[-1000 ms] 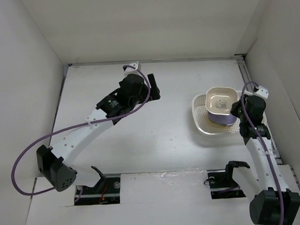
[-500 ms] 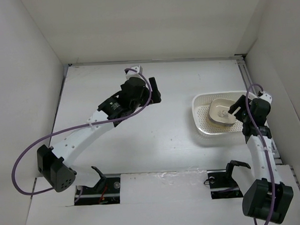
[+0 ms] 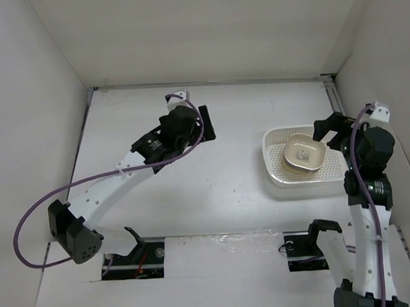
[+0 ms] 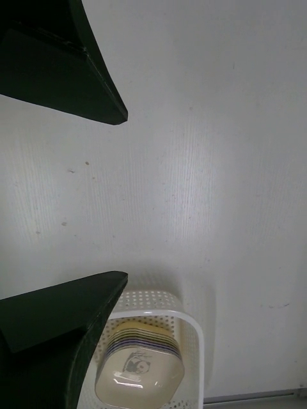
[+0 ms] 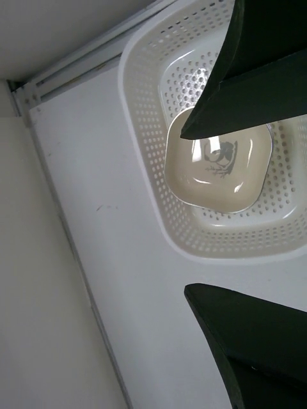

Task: Place the plates into the plastic bin on the countertop

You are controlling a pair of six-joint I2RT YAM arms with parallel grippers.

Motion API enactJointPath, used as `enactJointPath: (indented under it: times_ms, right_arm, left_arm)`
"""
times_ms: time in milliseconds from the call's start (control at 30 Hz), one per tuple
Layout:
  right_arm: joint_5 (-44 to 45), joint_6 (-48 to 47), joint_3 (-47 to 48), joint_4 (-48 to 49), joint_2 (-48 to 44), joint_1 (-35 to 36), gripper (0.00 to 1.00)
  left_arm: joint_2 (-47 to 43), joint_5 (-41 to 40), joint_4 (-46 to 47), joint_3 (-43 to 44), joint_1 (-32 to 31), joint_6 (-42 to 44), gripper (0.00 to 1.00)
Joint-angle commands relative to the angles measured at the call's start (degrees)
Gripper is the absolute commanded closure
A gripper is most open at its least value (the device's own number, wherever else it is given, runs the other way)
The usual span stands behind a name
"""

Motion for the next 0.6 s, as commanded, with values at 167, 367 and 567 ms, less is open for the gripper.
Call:
enactJointPath:
  times_ms: [167, 367, 567]
  right_arm:
    - [3.2, -4.2, 13.2, -14.2, -7.2, 10.1, 0.00]
    - [2.6, -9.5, 25.2, -26.7, -9.0, 11.5, 0.00]
    - [5.0, -10.9, 27.2, -31.6, -13.3, 15.1, 0.00]
  left_arm:
    - [-11.1, -9.8, -7.6, 5.8, -0.1, -0.4, 0.00]
    - [-22.6, -12.9, -12.2, 5.6, -0.1, 0.9, 0.00]
    - [-34.3, -15.2, -14.4, 1.3, -0.1, 0.3, 0.00]
